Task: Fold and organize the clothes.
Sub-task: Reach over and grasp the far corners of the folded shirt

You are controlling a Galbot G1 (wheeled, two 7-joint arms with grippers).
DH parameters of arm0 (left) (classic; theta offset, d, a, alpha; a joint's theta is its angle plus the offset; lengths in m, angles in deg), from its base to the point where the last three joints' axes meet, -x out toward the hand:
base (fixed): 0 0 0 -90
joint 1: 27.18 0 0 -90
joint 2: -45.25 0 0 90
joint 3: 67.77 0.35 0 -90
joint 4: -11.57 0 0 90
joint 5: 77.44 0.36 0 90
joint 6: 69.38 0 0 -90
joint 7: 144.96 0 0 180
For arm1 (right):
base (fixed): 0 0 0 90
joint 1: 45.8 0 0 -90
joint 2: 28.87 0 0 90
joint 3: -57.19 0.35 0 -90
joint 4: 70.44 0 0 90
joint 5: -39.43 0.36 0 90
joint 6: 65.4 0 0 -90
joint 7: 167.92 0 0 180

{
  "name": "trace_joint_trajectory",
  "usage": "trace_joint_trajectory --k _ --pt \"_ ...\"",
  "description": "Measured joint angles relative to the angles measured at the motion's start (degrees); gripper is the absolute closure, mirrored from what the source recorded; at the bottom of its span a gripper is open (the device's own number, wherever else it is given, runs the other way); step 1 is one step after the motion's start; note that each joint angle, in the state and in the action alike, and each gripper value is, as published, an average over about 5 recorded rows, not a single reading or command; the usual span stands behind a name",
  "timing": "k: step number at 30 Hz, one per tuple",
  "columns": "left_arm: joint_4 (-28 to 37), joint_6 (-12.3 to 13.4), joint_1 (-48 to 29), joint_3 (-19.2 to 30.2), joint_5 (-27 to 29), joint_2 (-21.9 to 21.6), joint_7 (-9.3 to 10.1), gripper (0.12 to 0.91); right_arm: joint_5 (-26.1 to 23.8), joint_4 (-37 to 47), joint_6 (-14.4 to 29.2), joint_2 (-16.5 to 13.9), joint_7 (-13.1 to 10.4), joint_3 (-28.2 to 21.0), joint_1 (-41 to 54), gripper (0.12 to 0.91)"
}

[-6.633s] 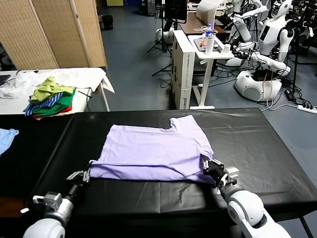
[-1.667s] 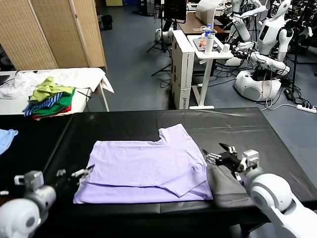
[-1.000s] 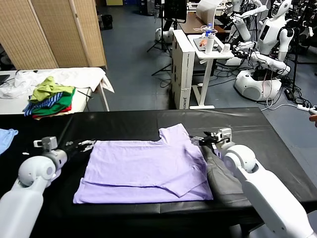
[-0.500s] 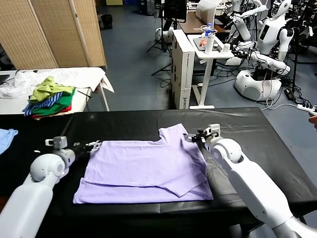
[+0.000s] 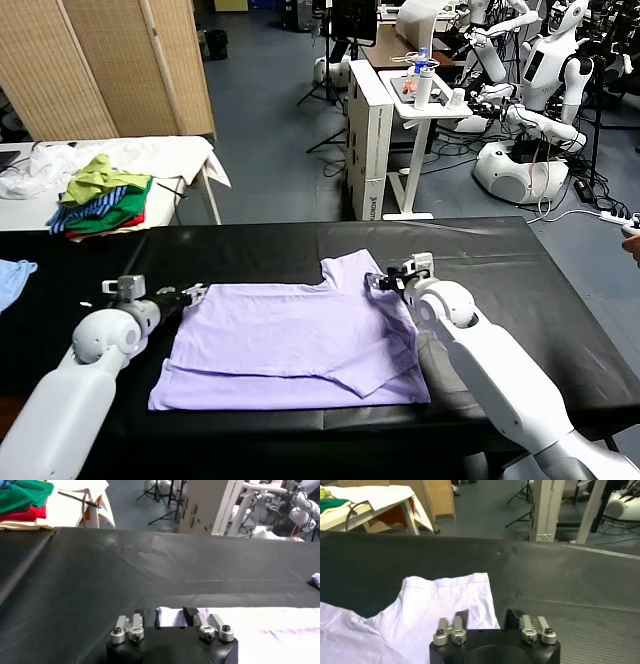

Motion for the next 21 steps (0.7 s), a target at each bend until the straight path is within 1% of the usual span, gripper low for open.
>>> trace_joint_trajectory --k 1,4,5,6,8,13,21 --pt "-0.02 -0.01 0.0 0.04 0.01 -0.01 -0.17 0.545 -0.01 -0.09 0.06 0.0 0.06 0.02 -0.01 0.739" --pt "-0.16 -0.08 -0.03 0.24 0.04 -0.02 -0.49 0.689 -0.07 -0.59 0.56 -0.01 0.25 0.18 -0.07 0.85" --pt "-0.23 -0.12 -0.07 0.3 0.04 -0.02 -0.54 0.74 -0.11 -0.82 0.84 -0.01 0.31 0.29 -0.11 0.865" --pt "-0.29 -0.15 -0.12 0.35 0.04 -0.03 -0.55 0.772 -0.15 -1.09 1.19 -0.02 0.38 0.43 -0.18 0.879" --pt "-0.41 -0.17 -0.25 0.41 0.02 -0.08 -0.55 0.808 -0.22 -1.67 1.96 -0.06 0.53 0.8 -0.36 0.885" --pt "-0.77 -0.06 -0.37 0.37 -0.22 -0.47 -0.47 0.842 0.18 -3.59 3.15 -0.59 0.72 2.08 -1.2 0.886" --pt "-3.07 -0.11 0.66 -0.64 -1.12 -1.47 -0.13 0.871 2.02 -8.15 3.05 -2.73 0.66 4.01 -3.36 0.886"
